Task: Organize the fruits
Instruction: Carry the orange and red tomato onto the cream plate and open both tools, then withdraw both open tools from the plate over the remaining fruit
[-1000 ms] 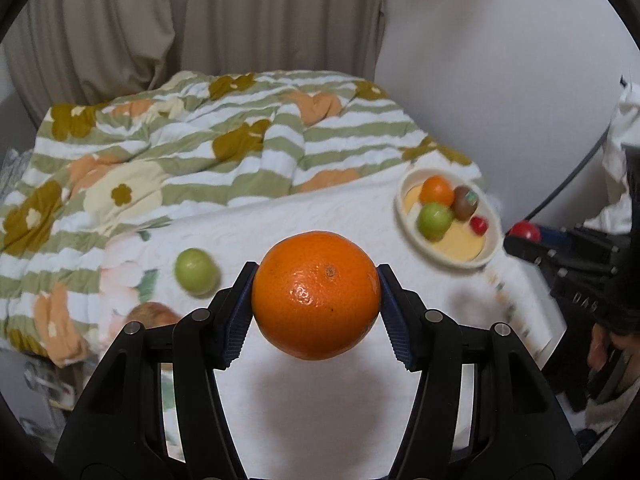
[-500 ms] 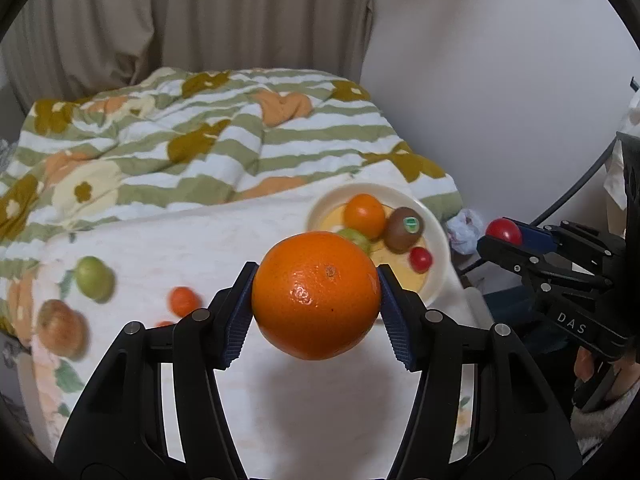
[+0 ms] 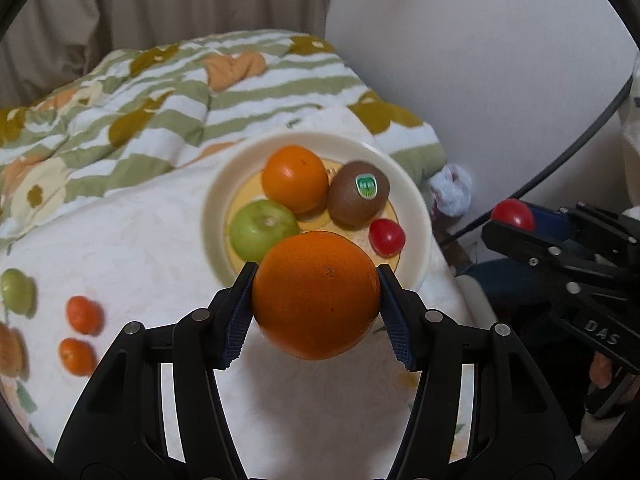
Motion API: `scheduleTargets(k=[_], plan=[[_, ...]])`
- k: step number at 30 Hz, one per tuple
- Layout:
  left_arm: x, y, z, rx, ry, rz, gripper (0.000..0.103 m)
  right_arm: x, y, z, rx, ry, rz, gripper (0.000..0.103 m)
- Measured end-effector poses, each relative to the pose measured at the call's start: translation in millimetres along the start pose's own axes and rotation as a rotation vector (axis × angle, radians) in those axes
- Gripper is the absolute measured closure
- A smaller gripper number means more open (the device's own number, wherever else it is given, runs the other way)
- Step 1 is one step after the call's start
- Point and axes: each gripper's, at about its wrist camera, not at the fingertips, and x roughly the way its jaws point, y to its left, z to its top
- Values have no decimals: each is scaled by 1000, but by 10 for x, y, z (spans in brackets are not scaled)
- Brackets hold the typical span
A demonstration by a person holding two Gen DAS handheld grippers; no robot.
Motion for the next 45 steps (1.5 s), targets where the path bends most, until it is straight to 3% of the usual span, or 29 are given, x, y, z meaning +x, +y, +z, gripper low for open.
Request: scheduleTargets(k=[14,16,17,21,29,45], plan=[[408,-94,-53,66,68,14,37,149,-135,-36,48,17,-17,75],[362,-97,-39,76,59,19,22,144,-143,-18,51,15,-21,75],[318,-90,-33,74,46,19,1,135,-141,-10,52,14,-22,75],[124,-16,-31,52,11,7,0,98,-118,23,50,7,-24,75],[-210,315,-108,-6,6,78,0,107,13,80,18,3,9,75],[-701,847,-532,-179,10,189,0,555,267,167,-44,56,75,75]])
